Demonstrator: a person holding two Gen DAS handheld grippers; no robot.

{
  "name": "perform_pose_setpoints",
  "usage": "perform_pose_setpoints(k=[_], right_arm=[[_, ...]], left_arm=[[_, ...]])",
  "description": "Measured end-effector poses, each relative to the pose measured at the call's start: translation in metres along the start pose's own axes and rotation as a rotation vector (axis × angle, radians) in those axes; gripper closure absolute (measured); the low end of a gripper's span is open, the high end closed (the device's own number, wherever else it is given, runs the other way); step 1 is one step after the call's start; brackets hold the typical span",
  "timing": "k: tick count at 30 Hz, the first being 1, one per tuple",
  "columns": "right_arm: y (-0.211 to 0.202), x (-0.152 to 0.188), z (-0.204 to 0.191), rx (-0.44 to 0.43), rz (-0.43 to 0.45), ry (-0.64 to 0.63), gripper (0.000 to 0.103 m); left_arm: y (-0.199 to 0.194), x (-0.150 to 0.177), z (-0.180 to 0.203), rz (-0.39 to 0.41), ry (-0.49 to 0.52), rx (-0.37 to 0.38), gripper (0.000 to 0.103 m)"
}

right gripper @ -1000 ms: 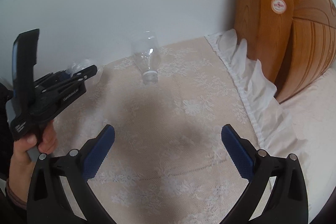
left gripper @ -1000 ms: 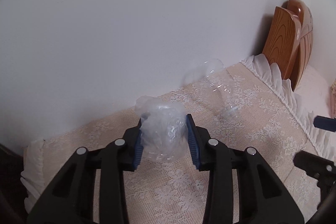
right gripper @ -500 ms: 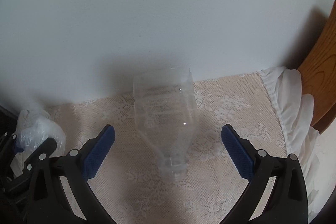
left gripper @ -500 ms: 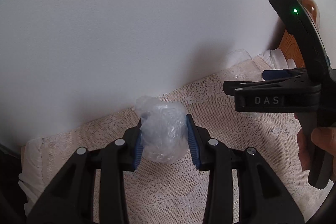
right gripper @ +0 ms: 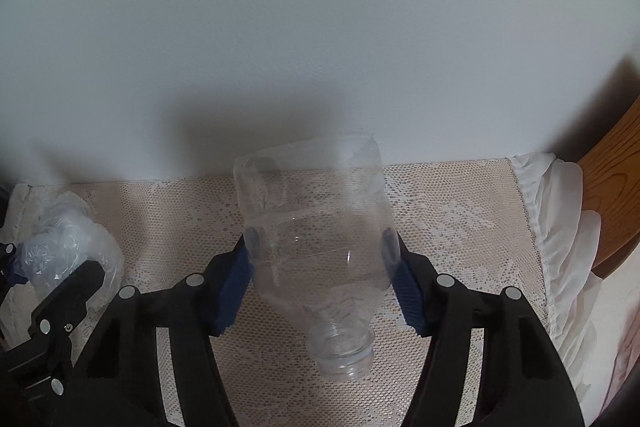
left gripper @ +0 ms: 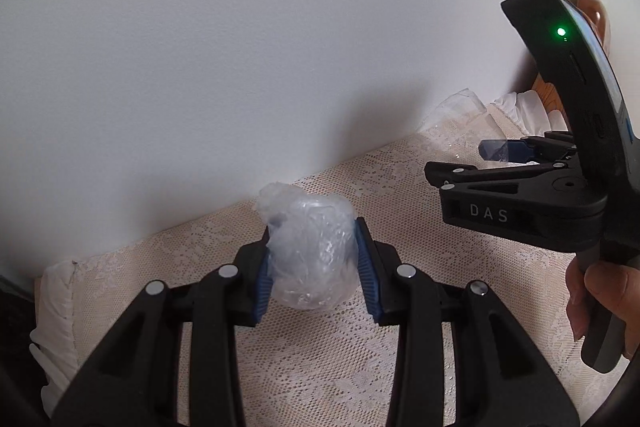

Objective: Collect trash
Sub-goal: 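Carry the plastic bag and bottle over the green wastebasket with both grippers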

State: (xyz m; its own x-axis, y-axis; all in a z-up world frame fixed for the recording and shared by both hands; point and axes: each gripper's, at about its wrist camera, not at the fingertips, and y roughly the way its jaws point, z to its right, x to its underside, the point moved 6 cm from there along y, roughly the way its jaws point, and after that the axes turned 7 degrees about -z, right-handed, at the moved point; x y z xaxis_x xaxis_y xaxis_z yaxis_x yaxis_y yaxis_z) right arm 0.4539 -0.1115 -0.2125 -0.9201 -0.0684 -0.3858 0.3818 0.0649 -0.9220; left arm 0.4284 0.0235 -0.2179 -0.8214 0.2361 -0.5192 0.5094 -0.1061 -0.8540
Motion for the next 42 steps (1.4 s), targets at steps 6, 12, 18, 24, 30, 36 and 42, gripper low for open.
perform_pose_setpoints(k=[6,12,18,24,30,36,42], right_arm=[[-0.046,0.035,0.021,-0.065,0.038,0.061,0.039],[-0.104,0.103,0.043,-0.111,0.060,0.118,0.039],[-0.154,0.199,0.072,-0.155,0.034,0.212,0.039],[-0.207,0.321,0.102,-0.140,0.019,0.282,0.039],[-0.255,0.458,0.134,-0.037,0.007,0.373,0.039],[-0.303,0.588,0.179,0.101,-0.052,0.552,0.039],[-0.321,0.691,0.220,0.154,-0.070,0.737,0.039]], left_arm=[[-0.030,0.017,0.012,0.007,0.035,-0.023,0.067],[-0.083,0.058,0.046,0.005,0.050,-0.005,0.067],[-0.147,0.122,0.099,-0.002,0.079,0.034,0.067],[-0.202,0.204,0.171,-0.056,0.160,0.113,0.067],[-0.236,0.278,0.274,-0.127,0.315,0.271,0.067],[-0.253,0.351,0.399,-0.192,0.540,0.458,0.067],[-0.245,0.433,0.497,-0.328,0.770,0.531,0.062]])
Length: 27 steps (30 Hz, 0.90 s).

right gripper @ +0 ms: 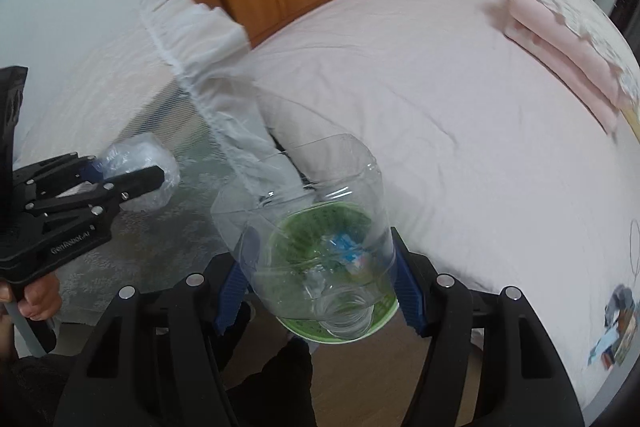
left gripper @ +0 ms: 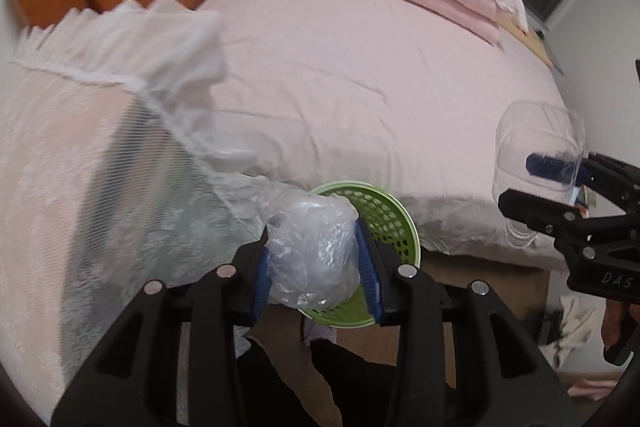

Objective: Collect trash
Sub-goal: 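Carry the plastic bag and bottle over the green wastebasket with both grippers, then open both grippers over the wastebasket to drop the bag and bottle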

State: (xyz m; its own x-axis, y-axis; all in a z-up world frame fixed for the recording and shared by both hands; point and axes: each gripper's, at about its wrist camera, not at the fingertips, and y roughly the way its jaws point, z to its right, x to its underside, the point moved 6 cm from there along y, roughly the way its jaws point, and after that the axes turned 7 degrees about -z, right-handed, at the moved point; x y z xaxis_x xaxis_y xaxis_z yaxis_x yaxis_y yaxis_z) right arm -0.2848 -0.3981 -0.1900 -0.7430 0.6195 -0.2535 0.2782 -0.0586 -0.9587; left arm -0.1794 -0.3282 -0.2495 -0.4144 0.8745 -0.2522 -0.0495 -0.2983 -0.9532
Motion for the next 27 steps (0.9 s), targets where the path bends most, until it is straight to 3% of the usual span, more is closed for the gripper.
perform_pose_setpoints(k=[1,2,3,4,8,12,20,24,25,27], right_arm=[[-0.001,0.007,0.011,0.003,0.003,0.023,0.039],[-0.001,0.013,0.019,0.004,0.006,0.044,0.039],[-0.004,0.021,0.028,0.004,0.008,0.056,0.039],[-0.002,0.025,0.035,0.001,0.009,0.074,0.039],[0.004,0.037,0.060,-0.008,0.002,0.118,0.039],[0.004,0.043,0.080,-0.007,-0.011,0.136,0.039],[0.028,0.034,0.074,0.012,-0.063,0.111,0.039],[0.049,0.037,0.061,0.013,-0.129,0.069,0.038],[0.055,0.036,0.057,0.005,-0.138,0.063,0.035],[0.058,0.035,0.057,0.033,-0.132,0.066,0.008]], left_arm=[[0.008,0.000,0.013,-0.022,0.028,0.010,0.059],[0.013,0.001,0.024,-0.038,0.049,0.010,0.049],[0.016,0.002,0.033,-0.046,0.066,0.004,0.032],[0.016,0.001,0.039,-0.042,0.079,-0.013,0.025],[0.006,0.002,0.060,-0.004,0.134,-0.024,0.010],[-0.007,-0.002,0.062,0.016,0.141,-0.034,0.008],[-0.042,-0.003,0.048,0.082,0.103,-0.089,0.008],[-0.058,0.000,0.035,0.108,0.071,-0.120,0.008],[-0.061,0.001,0.031,0.112,0.063,-0.125,0.008],[-0.065,0.003,0.024,0.118,0.046,-0.130,0.008]])
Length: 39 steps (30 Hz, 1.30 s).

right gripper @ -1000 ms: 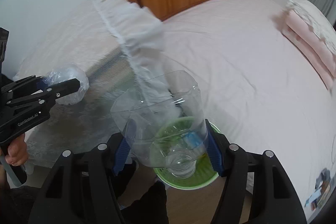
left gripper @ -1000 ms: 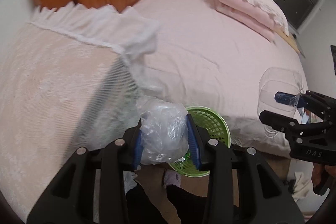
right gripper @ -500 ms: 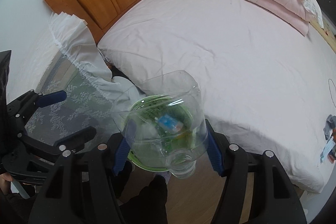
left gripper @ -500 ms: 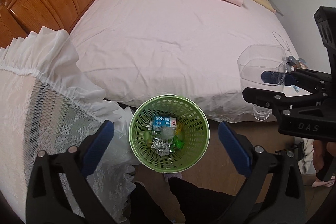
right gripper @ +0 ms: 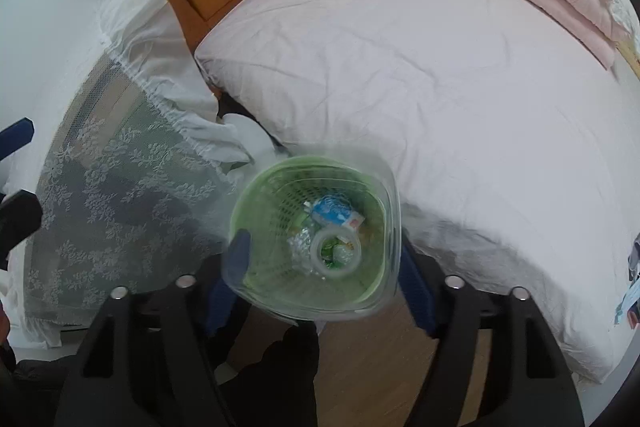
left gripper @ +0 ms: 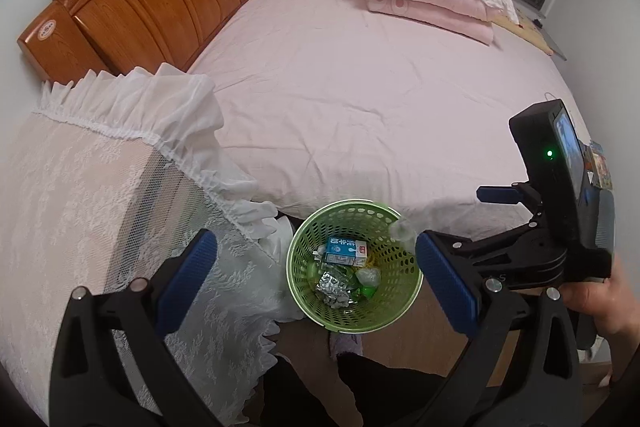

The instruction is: Collect trash

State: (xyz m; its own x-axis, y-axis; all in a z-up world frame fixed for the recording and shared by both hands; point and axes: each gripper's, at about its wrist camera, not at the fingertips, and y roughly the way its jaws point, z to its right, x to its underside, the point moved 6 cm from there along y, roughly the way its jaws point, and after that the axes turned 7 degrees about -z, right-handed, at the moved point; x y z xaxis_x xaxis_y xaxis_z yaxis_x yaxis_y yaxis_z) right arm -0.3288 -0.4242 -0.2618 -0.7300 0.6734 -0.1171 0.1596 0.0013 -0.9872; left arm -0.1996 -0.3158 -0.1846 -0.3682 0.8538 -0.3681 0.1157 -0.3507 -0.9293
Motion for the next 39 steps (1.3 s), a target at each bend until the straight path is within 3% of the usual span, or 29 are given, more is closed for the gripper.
perform_pose_setpoints(k=[2,9,19,22,28,31,36,39], right_arm=[[0.003,-0.001,0.001,0.004,-0.011,0.008,0.003],[-0.003,-0.004,0.013,-0.001,-0.016,0.052,0.003],[-0.007,-0.015,-0.040,0.010,0.007,-0.046,0.003],[-0.014,-0.024,-0.075,-0.004,0.025,-0.120,0.003],[-0.051,-0.056,-0.165,-0.069,0.129,-0.312,0.003],[-0.100,-0.075,-0.226,-0.135,0.242,-0.440,0.003],[-0.182,-0.087,-0.296,-0.248,0.412,-0.569,0.003],[-0.236,-0.089,-0.325,-0.291,0.525,-0.627,0.002]], left_arm=[[-0.002,0.002,-0.006,-0.003,-0.018,-0.006,0.008],[-0.007,0.009,-0.023,0.010,-0.056,-0.015,0.008],[-0.028,0.016,-0.055,0.063,-0.145,-0.071,0.008],[-0.047,0.023,-0.081,0.094,-0.209,-0.146,0.008],[-0.117,0.044,-0.159,0.167,-0.379,-0.372,0.008],[-0.170,0.056,-0.200,0.242,-0.501,-0.488,0.008],[-0.259,0.073,-0.249,0.361,-0.649,-0.695,0.008],[-0.302,0.080,-0.268,0.414,-0.720,-0.768,0.008]])
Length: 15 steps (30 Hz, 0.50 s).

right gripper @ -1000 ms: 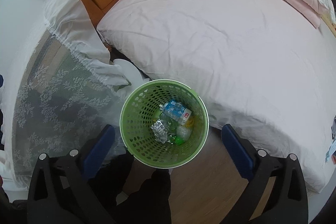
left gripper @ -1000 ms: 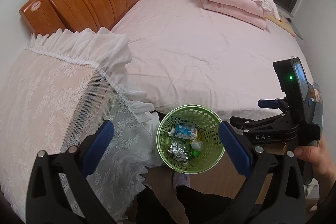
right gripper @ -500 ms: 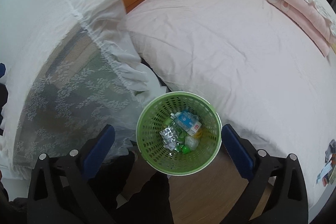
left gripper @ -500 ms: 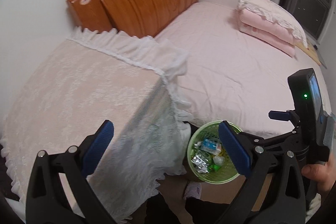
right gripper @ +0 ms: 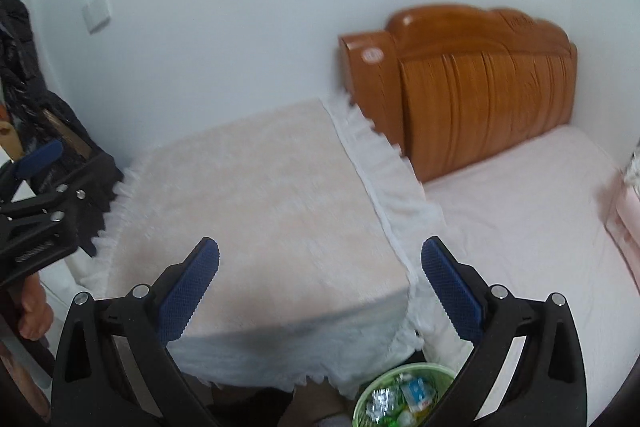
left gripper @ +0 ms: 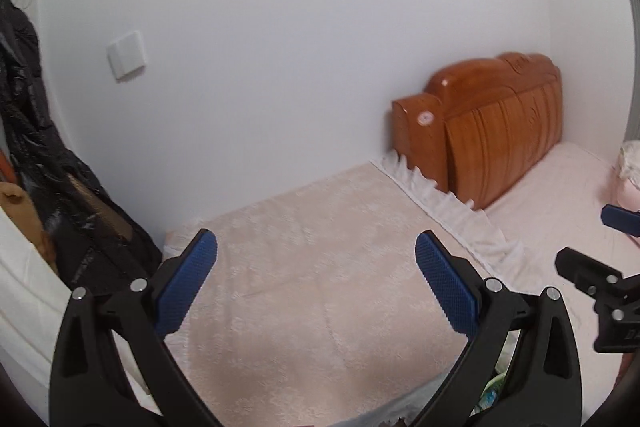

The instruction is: Collect trash

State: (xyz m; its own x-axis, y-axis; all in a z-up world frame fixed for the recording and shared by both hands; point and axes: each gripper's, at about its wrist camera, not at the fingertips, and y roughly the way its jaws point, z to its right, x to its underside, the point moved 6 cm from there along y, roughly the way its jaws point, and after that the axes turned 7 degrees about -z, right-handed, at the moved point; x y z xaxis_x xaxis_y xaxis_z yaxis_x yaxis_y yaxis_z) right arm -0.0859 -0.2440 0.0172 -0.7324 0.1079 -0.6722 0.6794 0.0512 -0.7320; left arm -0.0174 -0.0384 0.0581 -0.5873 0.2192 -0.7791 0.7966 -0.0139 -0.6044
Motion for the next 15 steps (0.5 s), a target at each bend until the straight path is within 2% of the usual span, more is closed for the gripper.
perform_pose_setpoints(k=[3,6,9,15], right_arm=[[-0.025,-0.028,-0.028,-0.005,0.079,-0.062,0.002],[-0.033,-0.043,-0.048,-0.018,0.108,-0.089,0.002],[-0.035,-0.047,-0.062,-0.044,0.109,-0.102,0.002],[-0.030,-0.055,-0.078,-0.044,0.086,-0.114,0.002]], left_arm=[[-0.014,-0.017,-0.026,0.034,-0.070,-0.027,0.008],[-0.022,-0.025,-0.041,0.052,-0.117,-0.042,0.008],[-0.026,-0.025,-0.047,0.056,-0.128,-0.049,0.008],[-0.024,-0.020,-0.047,0.040,-0.129,-0.039,0.008]])
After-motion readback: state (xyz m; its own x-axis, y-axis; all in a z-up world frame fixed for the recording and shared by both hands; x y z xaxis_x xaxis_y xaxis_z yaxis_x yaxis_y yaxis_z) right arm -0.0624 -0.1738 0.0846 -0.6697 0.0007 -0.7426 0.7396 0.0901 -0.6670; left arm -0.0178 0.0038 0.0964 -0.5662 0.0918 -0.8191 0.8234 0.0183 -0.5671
